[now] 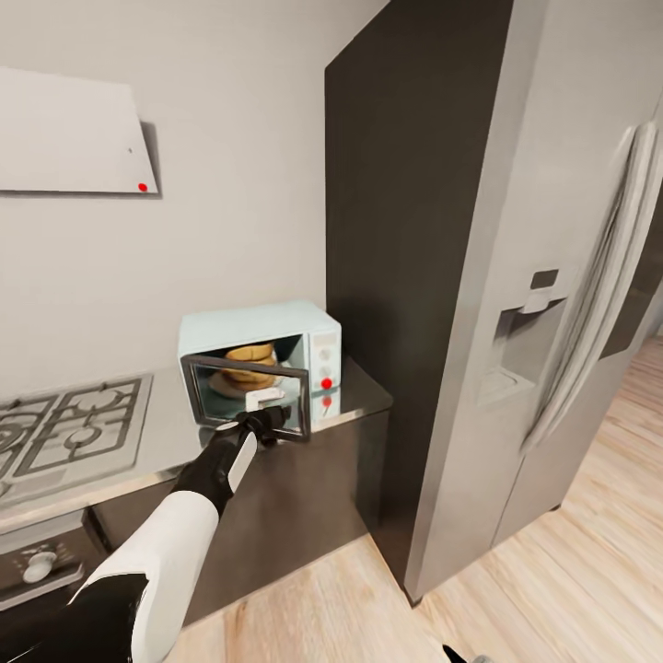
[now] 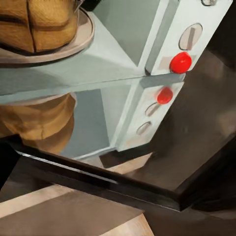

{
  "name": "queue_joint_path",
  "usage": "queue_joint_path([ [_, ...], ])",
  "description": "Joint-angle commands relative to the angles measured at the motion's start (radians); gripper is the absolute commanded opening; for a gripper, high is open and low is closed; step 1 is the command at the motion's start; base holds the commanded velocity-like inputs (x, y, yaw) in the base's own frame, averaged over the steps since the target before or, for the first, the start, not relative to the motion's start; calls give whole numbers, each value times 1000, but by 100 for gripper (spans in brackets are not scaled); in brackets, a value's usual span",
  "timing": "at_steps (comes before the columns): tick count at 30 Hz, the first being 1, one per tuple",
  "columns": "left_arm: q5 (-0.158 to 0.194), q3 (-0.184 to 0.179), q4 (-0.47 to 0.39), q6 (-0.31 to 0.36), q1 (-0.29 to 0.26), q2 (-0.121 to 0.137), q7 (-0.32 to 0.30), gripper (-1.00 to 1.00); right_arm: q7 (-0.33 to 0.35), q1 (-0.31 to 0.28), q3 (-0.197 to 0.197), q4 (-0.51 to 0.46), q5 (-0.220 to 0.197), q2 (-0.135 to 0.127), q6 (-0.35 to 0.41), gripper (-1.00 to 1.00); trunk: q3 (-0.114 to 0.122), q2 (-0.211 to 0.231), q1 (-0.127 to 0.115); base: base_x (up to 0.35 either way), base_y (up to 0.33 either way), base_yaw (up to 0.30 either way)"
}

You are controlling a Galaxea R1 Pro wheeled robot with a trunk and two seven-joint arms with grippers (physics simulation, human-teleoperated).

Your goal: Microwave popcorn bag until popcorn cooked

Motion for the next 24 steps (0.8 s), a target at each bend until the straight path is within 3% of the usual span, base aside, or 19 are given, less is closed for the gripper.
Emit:
queue_joint_path([
  [1, 0, 6, -2, 6, -1, -1, 1, 100, -5, -1, 4, -1, -10, -1, -4, 100, -1, -1, 1, 261, -1, 0],
  [8, 0, 8, -2, 7, -1, 0, 2, 100, -5, -1, 4, 1, -10, -1, -5, 100, -1, -1, 1, 309, 0, 0],
  [20, 0, 4, -4, 6, -1, 0, -1, 100, -11, -2, -9, 5, -15, -1, -6, 100, -1, -1, 1, 24, -1, 0],
  [24, 0, 4, -2, 6, -1, 0, 0, 100, -15, -2, -10, 4, -15, -1, -7, 100, -1, -1, 1, 284, -77, 0],
])
